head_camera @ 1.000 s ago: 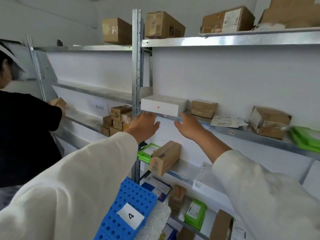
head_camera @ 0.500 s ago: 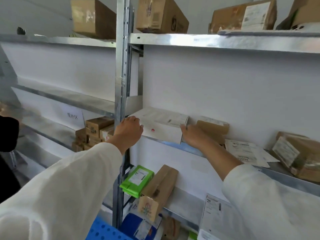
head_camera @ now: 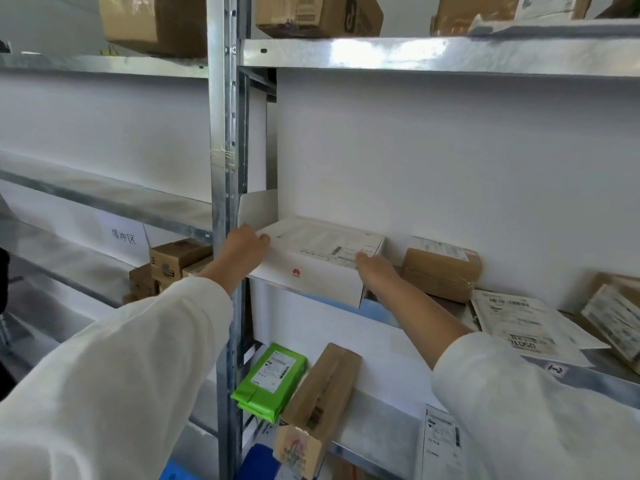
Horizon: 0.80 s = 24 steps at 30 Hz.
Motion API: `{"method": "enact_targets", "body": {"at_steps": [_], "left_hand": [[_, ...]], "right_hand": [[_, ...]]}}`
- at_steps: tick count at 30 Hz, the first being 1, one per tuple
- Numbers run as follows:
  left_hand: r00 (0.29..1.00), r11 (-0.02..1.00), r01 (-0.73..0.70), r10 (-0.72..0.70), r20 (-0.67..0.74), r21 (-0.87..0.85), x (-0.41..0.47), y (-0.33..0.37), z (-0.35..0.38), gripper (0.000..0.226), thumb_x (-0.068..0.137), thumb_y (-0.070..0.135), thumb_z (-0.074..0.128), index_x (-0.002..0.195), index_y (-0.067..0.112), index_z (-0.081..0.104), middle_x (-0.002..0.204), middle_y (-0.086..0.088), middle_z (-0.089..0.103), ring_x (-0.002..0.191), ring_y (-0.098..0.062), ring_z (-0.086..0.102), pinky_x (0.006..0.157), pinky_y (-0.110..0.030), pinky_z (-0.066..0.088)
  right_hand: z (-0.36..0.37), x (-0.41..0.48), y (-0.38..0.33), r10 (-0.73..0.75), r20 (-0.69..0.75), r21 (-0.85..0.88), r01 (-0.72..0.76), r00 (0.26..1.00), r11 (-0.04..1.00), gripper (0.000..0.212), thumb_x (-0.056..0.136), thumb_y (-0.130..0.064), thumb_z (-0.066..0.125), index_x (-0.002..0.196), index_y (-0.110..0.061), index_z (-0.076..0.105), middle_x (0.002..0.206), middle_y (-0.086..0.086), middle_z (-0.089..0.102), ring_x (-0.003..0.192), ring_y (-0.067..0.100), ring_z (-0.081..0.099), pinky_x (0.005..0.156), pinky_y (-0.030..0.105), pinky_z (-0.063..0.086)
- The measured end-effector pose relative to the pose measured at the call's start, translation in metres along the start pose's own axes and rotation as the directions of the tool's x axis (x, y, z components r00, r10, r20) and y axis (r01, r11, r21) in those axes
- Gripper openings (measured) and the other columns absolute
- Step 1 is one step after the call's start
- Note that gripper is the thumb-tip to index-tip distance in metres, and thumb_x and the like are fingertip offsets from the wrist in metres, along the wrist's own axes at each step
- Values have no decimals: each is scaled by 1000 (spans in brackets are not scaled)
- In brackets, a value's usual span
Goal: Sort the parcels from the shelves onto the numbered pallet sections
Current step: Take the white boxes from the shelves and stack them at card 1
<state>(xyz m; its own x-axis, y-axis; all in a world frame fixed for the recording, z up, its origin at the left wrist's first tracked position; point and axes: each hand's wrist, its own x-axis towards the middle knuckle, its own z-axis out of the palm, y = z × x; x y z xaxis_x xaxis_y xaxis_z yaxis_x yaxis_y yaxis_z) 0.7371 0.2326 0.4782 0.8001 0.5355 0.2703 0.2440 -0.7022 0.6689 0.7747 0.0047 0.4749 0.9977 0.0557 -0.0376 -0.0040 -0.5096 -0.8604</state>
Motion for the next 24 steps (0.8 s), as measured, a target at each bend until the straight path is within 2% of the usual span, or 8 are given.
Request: {"method": "enact_targets", "body": {"at_steps": [2,6,9,12,14,18,21,24], "left_hand": [[998,992,39,-43,-35,-121,4,-1,7,42,91,32,51,123,5,48,105,-11,57,89,-27,56,71,-35,47],[989,942,151,-145,43,-299,4,-6,6,53,87,33,58,130,4,47,117,-13,59,97,-27,56,76,-33,46],[974,914,226,-216,68,-338,-8,-5,-2,49,86,30,59,125,2,52,111,-13,60,97,-29,57,80,-33,49],[957,868,282,-287,51,-409,-30,-3,-8,44,84,28,64,119,3,54,101,-9,58,93,-27,57,78,-35,51],[944,838,308,-330,32,-451,-49,-6,-13,44,83,29,67,118,4,55,101,-9,58,92,-26,57,72,-33,46],[927,789,323,-376,5,-522,-92,-18,-28,31,80,28,75,99,7,61,91,-5,64,80,-22,62,75,-34,55],[912,737,304,-408,-38,-604,-136,-25,-43,16,80,24,76,84,13,64,77,0,61,72,-20,63,74,-35,56],[903,676,248,-422,-88,-694,-189,-35,-57,13,80,20,76,79,12,66,90,-6,65,86,-26,64,80,-38,56]], "right_hand": [[1,4,1,42,-16,134,-40,999,990,45,102,-29,32,137,-4,45,123,13,56,97,27,53,78,30,40],[4,5,5,67,7,307,-66,998,950,43,101,-24,34,141,-14,44,110,4,59,91,21,56,69,25,40],[-1,-1,7,22,-1,252,-21,1000,968,43,101,-30,39,139,-12,47,96,-1,56,77,14,52,60,23,41],[-11,-6,10,-52,10,82,51,999,995,48,99,-38,44,135,-8,51,114,7,62,96,25,59,85,34,49],[-15,-13,13,-105,30,23,104,994,994,49,98,-41,46,134,-8,53,121,9,62,99,26,57,88,34,47],[-28,-38,26,-219,125,80,210,968,974,47,98,-40,49,133,-10,55,128,7,61,114,26,58,102,41,45],[-39,-64,37,-326,195,108,310,925,945,41,98,-39,51,130,-15,59,127,4,63,113,24,59,102,43,46],[-44,-93,47,-422,306,88,416,854,905,38,94,-42,56,126,-21,60,120,-3,65,106,16,60,89,31,46]]}}
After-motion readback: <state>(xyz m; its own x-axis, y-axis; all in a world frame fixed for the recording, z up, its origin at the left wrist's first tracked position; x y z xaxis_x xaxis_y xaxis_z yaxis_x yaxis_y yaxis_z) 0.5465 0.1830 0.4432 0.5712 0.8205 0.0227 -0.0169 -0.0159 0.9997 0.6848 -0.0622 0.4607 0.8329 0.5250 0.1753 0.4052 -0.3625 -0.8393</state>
